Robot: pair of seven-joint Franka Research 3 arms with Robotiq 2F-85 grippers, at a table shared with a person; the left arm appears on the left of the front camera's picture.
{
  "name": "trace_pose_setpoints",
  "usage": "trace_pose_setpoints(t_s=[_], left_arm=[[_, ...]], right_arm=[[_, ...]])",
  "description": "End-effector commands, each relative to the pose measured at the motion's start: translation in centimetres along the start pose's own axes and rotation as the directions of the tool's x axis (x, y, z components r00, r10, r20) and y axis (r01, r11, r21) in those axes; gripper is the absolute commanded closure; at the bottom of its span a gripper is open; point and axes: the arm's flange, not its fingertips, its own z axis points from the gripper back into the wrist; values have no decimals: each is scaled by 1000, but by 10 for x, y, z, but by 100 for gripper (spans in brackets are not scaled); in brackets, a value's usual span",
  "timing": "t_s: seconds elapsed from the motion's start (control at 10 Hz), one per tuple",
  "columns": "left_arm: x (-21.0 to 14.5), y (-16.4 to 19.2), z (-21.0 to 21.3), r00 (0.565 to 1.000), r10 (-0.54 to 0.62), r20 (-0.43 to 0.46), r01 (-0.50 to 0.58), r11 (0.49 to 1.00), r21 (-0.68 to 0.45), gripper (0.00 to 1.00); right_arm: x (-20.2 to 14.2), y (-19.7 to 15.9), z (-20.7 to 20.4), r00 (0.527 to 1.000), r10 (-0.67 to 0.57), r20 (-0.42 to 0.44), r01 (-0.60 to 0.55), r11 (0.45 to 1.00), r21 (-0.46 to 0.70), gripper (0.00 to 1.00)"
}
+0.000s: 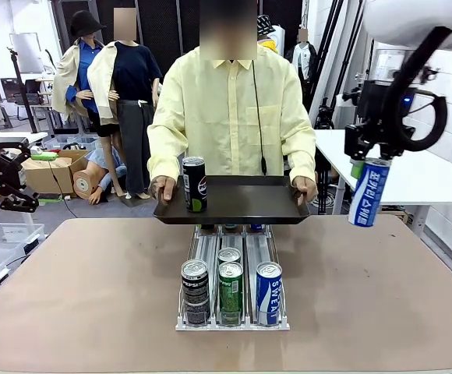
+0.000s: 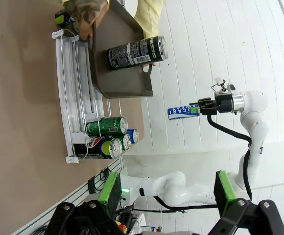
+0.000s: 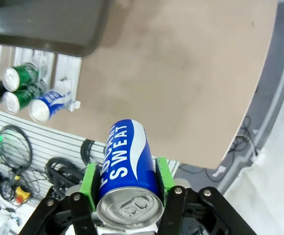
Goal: Retrieve and hand over the desired beverage to the person.
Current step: Place the picked can on the Handle tray extended by the person.
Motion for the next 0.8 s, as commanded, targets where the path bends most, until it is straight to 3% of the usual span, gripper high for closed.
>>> trace_pose_setpoints(t_s=[0.0, 0.2, 0.7], left_arm=[[-2, -2, 1, 1000, -3, 7, 3, 1000, -10, 0], [-2, -2, 1, 1000, -3, 7, 3, 1000, -10, 0], [-2, -2, 1, 1000, -3, 7, 3, 1000, -10, 0]], right_arm=[[31, 15, 16, 999, 29, -41, -31, 999, -39, 100], [53, 24, 16, 996, 58, -70, -63, 996, -67, 100], [53, 26, 15, 993, 90, -75, -95, 993, -71, 100]])
